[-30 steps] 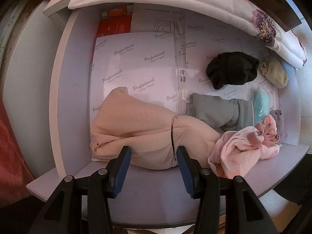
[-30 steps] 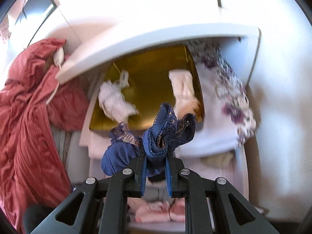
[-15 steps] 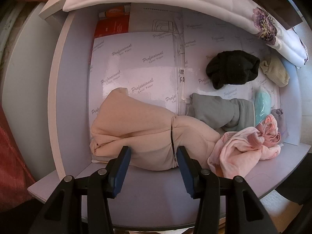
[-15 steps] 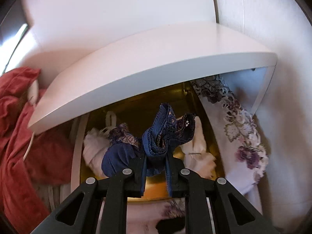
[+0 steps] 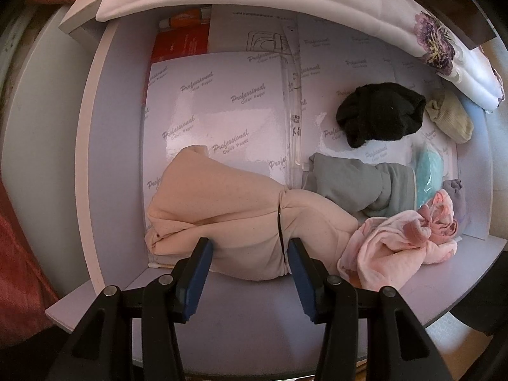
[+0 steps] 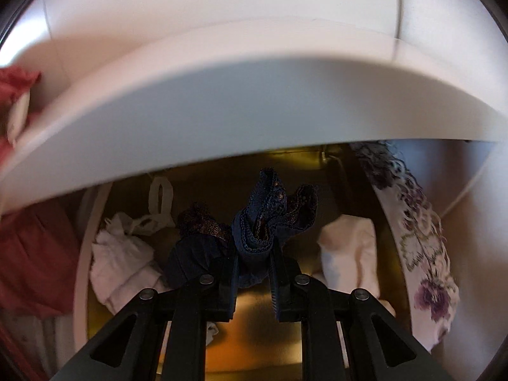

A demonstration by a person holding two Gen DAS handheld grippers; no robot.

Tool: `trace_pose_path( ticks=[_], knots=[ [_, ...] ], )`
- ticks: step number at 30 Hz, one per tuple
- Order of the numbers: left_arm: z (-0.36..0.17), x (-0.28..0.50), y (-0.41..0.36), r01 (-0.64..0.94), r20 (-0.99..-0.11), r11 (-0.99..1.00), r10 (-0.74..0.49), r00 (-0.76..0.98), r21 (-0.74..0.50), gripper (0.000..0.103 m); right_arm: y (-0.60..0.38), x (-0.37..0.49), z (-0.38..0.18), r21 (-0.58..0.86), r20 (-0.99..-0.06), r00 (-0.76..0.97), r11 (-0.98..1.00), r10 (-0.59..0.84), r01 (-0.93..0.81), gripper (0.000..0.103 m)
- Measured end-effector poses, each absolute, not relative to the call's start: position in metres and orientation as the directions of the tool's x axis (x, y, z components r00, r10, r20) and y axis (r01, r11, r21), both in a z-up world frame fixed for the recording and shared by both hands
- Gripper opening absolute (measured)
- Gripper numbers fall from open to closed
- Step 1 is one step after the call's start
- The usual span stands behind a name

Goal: Organize soft objects
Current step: 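Lower the navy cloth into the gold tray and open the right tool, then withdraw the right tool from the tray back over the drawer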

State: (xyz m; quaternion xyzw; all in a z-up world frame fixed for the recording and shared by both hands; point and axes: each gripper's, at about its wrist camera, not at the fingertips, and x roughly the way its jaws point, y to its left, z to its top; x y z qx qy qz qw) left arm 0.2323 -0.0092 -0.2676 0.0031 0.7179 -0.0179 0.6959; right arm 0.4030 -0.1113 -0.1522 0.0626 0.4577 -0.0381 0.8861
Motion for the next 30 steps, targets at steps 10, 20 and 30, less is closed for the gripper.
trace_pose_path(
  ticks=[10,20,30],
  knots=[
    [-0.269,0.232,-0.012,0.032,-1.0,0.999,-0.01,-0.023,-0.01,0.05,-0.122,0.396,-0.152,0.047,-0.81,0.587,0.995,-0.017,0.094,0.051],
    [-0.267,0.226,-0.014,0.036,-1.0,0.999,-0.006,-0.006,-0.006,0.05,-0.122,0.362,-0.136,0.021,-0.807,0.591,0.999,-0.006,0.04,0.057],
    [-0.268,0.225,-0.015,0.04,-1.0,0.999,-0.006,-0.002,-0.007,0.05,-0.134,0.317,-0.113,0.019,-0.782,0.622,1.0,0.024,-0.014,0.06]
  ],
)
